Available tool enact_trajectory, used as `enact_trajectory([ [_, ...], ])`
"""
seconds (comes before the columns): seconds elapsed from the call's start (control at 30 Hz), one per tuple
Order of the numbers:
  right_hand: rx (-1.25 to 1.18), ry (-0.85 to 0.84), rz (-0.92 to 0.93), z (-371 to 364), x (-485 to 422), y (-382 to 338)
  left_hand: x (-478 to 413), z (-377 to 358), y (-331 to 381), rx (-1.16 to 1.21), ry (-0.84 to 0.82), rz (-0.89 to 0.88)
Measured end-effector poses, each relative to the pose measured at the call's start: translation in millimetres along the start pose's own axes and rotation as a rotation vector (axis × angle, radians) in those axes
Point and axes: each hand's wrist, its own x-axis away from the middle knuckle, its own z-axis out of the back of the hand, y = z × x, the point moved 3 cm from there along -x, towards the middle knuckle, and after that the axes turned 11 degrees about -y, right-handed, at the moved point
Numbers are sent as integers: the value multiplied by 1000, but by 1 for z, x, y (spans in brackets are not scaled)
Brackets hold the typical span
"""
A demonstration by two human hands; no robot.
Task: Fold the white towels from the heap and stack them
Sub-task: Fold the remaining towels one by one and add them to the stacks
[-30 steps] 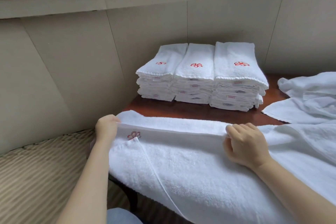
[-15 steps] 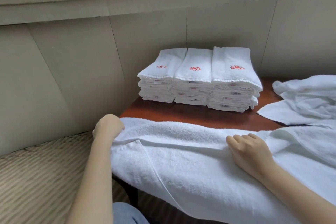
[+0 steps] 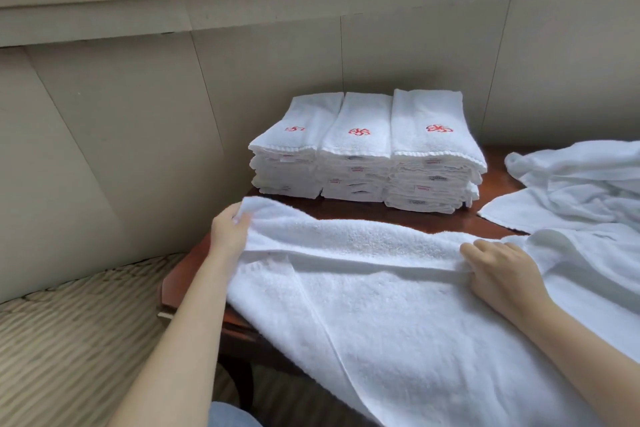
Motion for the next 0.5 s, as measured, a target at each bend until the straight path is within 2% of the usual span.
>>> enact_trajectory([
  [0.07, 14, 0, -13, -4, -5, 4, -4, -5, 5, 6, 53, -56],
  [0.13, 19, 21, -46, -7, -9, 8, -7, -13, 5, -8, -40, -12],
  [0.2, 18, 9, -71, -6, -12, 9, -6, -23, 2, -279, -150, 80],
  [0.27, 8, -6, -74, -4, -12, 9, 1, -26, -4, -651, -142, 177],
  [0.3, 3, -25, -78, -5, -11, 9, 6, -25, -4, -747, -133, 203],
  [0.4, -36, -89, -98, -8, -9, 10, 16, -15, -2, -748, -190, 298],
  [0.5, -55, -109, -95, -7, -10, 7, 20, -4, 2, -687, -206, 289],
])
